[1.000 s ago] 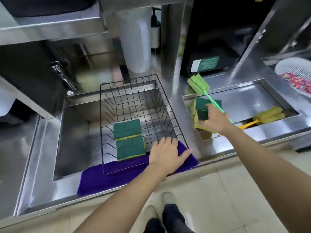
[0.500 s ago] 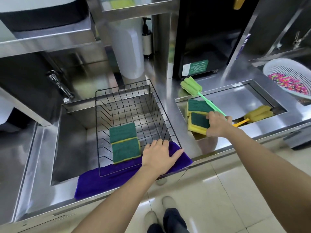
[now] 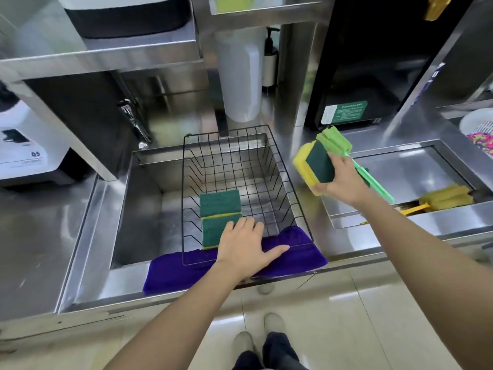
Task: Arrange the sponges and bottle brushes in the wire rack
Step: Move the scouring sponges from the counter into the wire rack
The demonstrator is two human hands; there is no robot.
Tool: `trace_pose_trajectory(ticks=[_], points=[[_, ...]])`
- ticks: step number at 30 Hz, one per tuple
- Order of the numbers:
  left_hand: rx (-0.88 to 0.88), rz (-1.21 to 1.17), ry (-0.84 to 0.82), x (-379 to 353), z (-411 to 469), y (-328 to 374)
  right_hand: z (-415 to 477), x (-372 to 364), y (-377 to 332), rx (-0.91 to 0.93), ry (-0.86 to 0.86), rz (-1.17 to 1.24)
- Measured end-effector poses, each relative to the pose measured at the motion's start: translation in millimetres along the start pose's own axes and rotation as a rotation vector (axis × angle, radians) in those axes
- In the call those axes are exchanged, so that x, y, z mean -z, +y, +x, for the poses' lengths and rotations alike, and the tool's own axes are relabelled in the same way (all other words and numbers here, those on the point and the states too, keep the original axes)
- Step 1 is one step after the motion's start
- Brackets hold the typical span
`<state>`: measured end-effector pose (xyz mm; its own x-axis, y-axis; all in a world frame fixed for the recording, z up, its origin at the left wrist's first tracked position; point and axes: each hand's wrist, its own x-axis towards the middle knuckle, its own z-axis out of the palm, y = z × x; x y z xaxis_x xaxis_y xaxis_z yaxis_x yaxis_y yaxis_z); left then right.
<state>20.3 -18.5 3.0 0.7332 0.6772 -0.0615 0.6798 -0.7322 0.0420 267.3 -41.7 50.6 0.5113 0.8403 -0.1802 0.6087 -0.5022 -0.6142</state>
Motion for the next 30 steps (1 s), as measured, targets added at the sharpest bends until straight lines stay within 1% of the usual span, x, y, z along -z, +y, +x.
trace_pose_trajectory(ticks=[6, 10, 14, 19, 24, 28, 30], points=[[0.066, 0.001, 0.007, 2, -17, -27, 20, -35, -58, 0.141, -0.037, 0.02], [0.089, -0.047, 0.021, 0, -26, -39, 29, -61, -90, 0.236, -0.126, -0.045], [0.118, -0.093, 0.036, -2, -30, -44, 39, -87, -111, 0.226, -0.154, -0.118], [0.129, -0.117, 0.042, -3, -30, -43, 54, -116, -127, 0.242, -0.226, -0.118], [0.121, -0.144, 0.073, -7, -29, -45, 66, -138, -133, 0.261, -0.276, -0.236], [0.116, -0.152, 0.1, -9, -30, -44, 74, -148, -132, 0.239, -0.357, -0.235], [0.115, -0.153, 0.095, -9, -29, -43, 76, -151, -133, 0.262, -0.405, -0.294]])
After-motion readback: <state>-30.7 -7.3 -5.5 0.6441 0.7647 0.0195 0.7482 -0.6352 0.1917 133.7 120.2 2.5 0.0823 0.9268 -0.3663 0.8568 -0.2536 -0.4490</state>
